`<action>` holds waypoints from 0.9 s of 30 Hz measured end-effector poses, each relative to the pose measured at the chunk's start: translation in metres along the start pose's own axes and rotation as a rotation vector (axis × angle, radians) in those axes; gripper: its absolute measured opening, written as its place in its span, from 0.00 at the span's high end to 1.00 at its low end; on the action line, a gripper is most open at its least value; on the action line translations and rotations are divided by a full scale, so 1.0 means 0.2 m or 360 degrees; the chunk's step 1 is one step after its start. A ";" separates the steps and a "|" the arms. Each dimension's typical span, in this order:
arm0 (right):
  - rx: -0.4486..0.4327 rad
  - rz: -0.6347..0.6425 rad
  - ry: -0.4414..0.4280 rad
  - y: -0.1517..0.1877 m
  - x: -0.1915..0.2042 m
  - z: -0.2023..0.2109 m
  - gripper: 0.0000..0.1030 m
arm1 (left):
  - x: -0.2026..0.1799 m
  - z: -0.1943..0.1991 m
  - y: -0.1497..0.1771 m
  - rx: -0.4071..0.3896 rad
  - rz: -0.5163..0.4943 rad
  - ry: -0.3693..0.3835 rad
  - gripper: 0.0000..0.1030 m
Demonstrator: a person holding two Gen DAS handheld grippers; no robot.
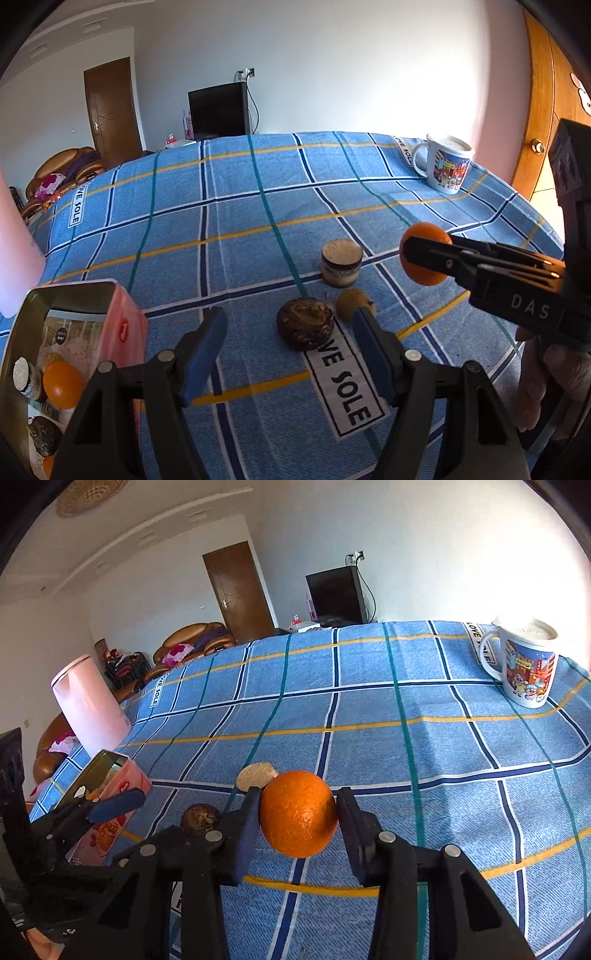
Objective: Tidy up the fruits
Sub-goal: 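Grasp an orange with the right tool while the left tool grasps a dark brown round cake, then carry the orange and the brown cake over the pink tin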
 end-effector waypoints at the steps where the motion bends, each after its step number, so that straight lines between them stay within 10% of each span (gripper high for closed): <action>1: -0.0012 -0.0009 -0.0001 0.00 -0.01 0.00 0.58 | -0.01 -0.01 -0.01 0.0011 -0.0006 -0.0004 0.29; 8: -0.0076 0.0006 -0.0022 -0.01 0.00 0.04 0.58 | -0.03 -0.13 -0.01 0.0179 -0.0032 0.0037 0.31; 11: -0.0076 0.0001 -0.0032 -0.01 0.00 0.04 0.58 | -0.02 -0.18 0.00 0.0244 -0.0023 0.0082 0.49; 27: -0.0143 0.0092 -0.0041 0.00 0.04 0.08 0.58 | -0.02 -0.03 -0.03 0.0004 -0.0010 0.0061 0.61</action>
Point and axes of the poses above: each gripper's, at about its wrist camera, not at the fingertips, and z roughly against the way its jaws point, x to its left, y to its underside, the point moved 2 cm from there along -z, roughly the way its jaws point, and after that the axes turned 11 degrees about -z, right-handed, at the moved point
